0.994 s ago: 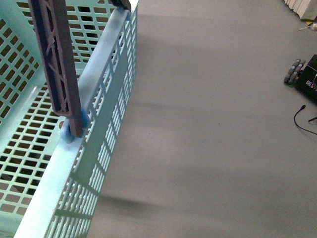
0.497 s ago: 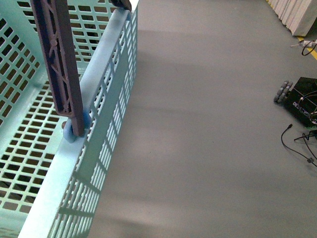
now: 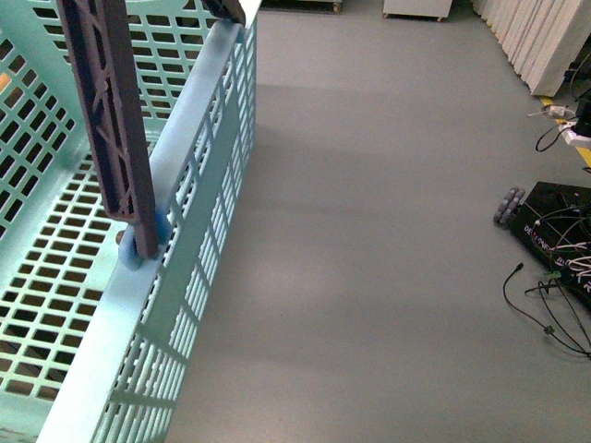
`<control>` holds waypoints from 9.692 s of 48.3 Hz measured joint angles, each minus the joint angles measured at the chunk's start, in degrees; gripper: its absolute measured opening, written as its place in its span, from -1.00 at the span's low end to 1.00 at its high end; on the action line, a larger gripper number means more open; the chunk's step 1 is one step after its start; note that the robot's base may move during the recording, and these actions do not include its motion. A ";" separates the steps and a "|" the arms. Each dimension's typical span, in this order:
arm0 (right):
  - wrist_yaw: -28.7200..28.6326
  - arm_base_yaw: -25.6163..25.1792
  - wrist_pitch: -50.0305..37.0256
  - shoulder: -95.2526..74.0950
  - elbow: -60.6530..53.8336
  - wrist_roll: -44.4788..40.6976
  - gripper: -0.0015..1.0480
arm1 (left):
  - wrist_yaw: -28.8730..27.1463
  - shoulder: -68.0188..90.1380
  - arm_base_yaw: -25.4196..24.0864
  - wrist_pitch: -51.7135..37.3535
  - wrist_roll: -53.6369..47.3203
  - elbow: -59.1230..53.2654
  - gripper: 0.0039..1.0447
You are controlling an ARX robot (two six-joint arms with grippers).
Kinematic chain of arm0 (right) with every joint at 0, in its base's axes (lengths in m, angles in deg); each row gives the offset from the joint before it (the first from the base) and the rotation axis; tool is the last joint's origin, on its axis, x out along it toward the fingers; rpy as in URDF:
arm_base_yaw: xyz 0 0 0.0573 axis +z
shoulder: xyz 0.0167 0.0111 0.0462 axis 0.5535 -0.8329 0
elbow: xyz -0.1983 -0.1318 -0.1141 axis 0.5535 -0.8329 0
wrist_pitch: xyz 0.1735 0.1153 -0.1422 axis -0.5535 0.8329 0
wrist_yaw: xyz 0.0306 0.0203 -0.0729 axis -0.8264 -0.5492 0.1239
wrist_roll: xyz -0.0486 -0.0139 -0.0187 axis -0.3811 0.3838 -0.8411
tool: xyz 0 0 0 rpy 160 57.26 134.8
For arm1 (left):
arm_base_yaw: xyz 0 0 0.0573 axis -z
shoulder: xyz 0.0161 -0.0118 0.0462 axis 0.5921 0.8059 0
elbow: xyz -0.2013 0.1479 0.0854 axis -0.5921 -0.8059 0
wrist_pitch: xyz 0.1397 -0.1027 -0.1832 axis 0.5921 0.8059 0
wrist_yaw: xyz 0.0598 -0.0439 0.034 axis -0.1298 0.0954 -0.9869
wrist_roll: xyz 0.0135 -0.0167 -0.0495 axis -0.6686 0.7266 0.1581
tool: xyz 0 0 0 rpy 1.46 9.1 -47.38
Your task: Pick lemon and mango into basket
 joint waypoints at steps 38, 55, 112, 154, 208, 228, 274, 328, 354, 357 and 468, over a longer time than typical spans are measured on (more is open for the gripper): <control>0.22 0.00 -0.02 0.00 -0.02 0.02 0.83 | 0.04 -0.02 0.15 0.00 0.15 0.02 -0.45; 0.22 0.02 0.00 -0.02 0.00 0.02 0.83 | 0.02 0.00 0.42 0.00 0.31 0.02 -0.45; 0.02 0.00 -0.02 0.00 0.00 0.00 0.83 | 0.04 0.00 0.26 0.11 0.20 0.00 -0.46; 0.00 0.00 0.00 0.00 -0.02 0.04 0.83 | -0.04 0.00 0.24 0.11 0.17 0.00 -0.46; 0.00 0.02 0.00 0.02 -0.02 0.04 0.83 | 0.00 -0.09 0.15 0.11 0.09 0.00 -0.46; -0.42 -0.07 -0.02 0.00 -0.04 0.02 0.83 | -1.77 -0.09 -0.42 0.11 -0.77 0.00 -0.46; 0.00 -0.04 0.00 0.00 -0.04 0.02 0.83 | 12.17 46.71 20.65 22.03 -30.01 52.09 -0.47; 21.11 -3.13 10.95 -17.64 6.23 17.92 0.83 | 19.23 52.06 26.18 23.82 -36.30 57.44 -0.48; 5.79 -36.96 -39.36 -93.94 30.25 2.60 0.83 | 19.43 52.06 26.27 23.82 -36.28 57.46 -0.48; 5.44 -37.66 -39.19 -100.80 34.05 -0.81 0.83 | 19.43 52.06 26.25 23.82 -36.28 57.44 -0.48; -7.45 -39.47 -3.56 -143.62 81.07 -30.45 -0.08 | 19.56 52.06 26.27 23.82 -36.30 57.44 -0.48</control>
